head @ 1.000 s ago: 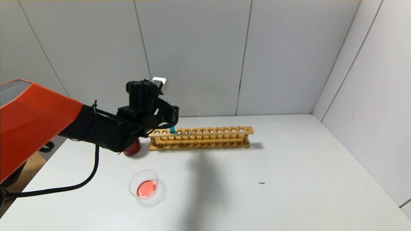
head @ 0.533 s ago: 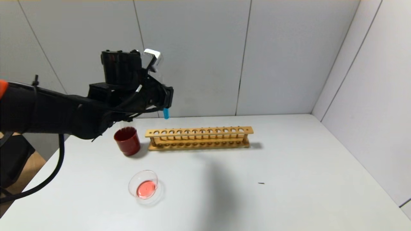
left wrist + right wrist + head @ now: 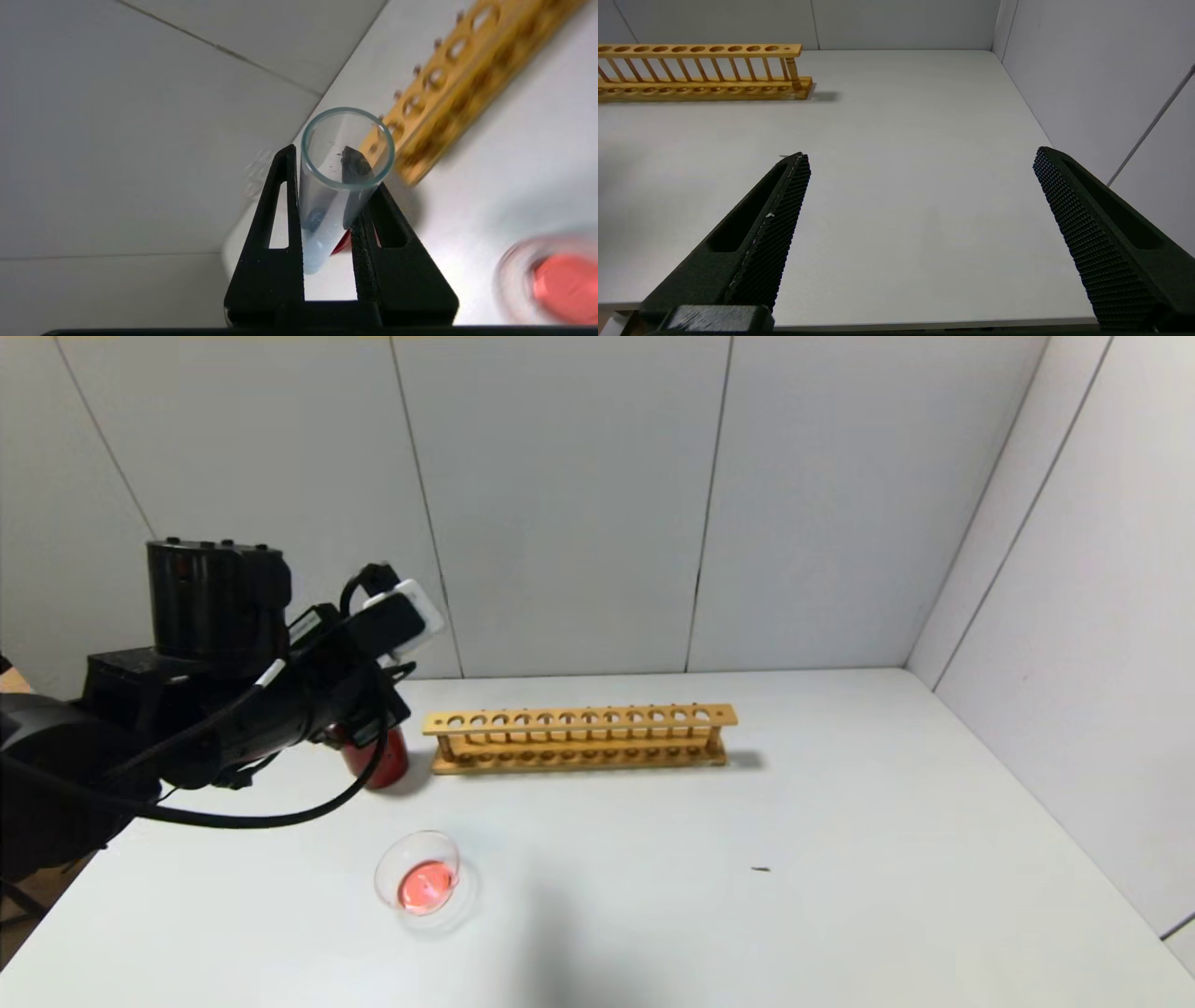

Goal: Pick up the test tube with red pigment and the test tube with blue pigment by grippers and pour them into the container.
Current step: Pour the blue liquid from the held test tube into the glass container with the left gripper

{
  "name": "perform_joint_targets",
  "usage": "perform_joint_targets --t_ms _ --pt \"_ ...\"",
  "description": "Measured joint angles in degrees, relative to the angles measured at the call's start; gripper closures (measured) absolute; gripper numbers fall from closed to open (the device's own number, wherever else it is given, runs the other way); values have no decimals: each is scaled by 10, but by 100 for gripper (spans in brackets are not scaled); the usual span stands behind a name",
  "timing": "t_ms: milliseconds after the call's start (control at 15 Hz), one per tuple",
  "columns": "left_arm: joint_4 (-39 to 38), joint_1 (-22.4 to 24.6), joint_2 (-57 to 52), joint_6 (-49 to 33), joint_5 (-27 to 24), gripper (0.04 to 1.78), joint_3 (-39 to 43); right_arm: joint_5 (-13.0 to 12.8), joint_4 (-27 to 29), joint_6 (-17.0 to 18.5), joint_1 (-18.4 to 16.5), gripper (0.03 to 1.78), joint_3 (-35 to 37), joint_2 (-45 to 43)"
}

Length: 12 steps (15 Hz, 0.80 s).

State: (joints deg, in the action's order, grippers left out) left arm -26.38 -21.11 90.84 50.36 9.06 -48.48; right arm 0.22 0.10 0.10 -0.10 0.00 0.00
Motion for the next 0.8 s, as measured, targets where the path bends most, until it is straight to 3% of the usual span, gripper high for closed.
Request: perform_joint_targets --t_ms 267,800 --pt "-1 -13 -15 178 -1 149 54 0 0 0 0 6 0 0" --pt "4 -2 -27 304 31 149 160 0 0 0 0 6 0 0"
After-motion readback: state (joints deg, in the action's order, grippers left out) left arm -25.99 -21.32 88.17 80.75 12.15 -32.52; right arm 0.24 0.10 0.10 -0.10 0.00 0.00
